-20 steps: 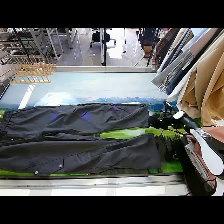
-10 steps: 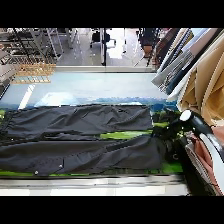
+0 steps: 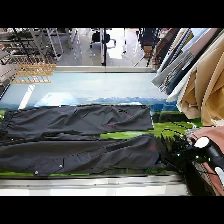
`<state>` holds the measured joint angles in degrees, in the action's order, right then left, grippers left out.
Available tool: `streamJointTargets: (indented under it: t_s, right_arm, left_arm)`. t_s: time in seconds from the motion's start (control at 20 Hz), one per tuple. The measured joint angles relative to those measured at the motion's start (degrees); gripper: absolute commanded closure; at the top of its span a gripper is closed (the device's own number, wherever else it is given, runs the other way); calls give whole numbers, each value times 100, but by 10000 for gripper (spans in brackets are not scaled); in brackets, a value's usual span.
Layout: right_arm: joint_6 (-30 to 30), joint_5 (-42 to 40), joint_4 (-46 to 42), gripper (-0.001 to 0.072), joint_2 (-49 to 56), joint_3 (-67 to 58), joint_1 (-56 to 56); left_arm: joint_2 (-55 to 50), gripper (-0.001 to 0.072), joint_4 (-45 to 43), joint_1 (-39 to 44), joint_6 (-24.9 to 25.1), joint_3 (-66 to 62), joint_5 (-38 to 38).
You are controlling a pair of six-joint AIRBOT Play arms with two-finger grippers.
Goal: Fold the clothes and pants, and hang the long-sleeved shirts on hangers.
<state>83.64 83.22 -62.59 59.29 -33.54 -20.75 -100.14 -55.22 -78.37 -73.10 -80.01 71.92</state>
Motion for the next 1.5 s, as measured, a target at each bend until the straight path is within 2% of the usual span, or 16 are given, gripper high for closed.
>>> streamJointTargets:
  t_s: [0.25,0.3,0.4,0.45,0.55,0.65,0.8,0.85,0.9,0.95,1.0,1.25,1.5]
  right_arm:
    - [157,-264,74,138,-133,389,-153]
    - [188,-352,74,139,-140,470,-166]
    - [210,-560,76,148,-151,588,-179]
    - [221,-686,90,153,-155,623,-184]
    - [236,-964,94,159,-155,669,-188]
    - [247,-1263,111,220,-149,693,-168]
    - [245,-1545,225,229,-20,737,20]
    - [221,-1558,267,325,42,750,127]
    - [181,-1550,308,450,105,767,247]
    - [136,-1545,306,615,160,780,376]
    - [90,-1502,308,683,192,785,476]
    - [-33,-1117,339,692,9,422,710]
    - [-24,-940,365,694,-317,-925,761]
  left_arm:
    - [-267,222,407,136,35,11,-166]
    - [-315,241,525,179,42,11,-186]
    - [-389,477,732,273,42,11,-286]
    - [-413,508,800,317,44,11,-310]
    - [-450,520,905,376,44,11,-363]
    - [-496,522,953,411,44,11,-380]
    - [-601,522,999,433,44,11,-306]
    - [-636,547,1008,437,46,11,-251]
    - [-667,680,1021,442,44,11,-205]
    - [-688,692,1021,442,46,11,-168]
    - [-697,692,1023,442,52,11,-133]
    - [-627,696,1093,439,164,-4,13]
    - [-286,698,1198,551,273,-472,280]
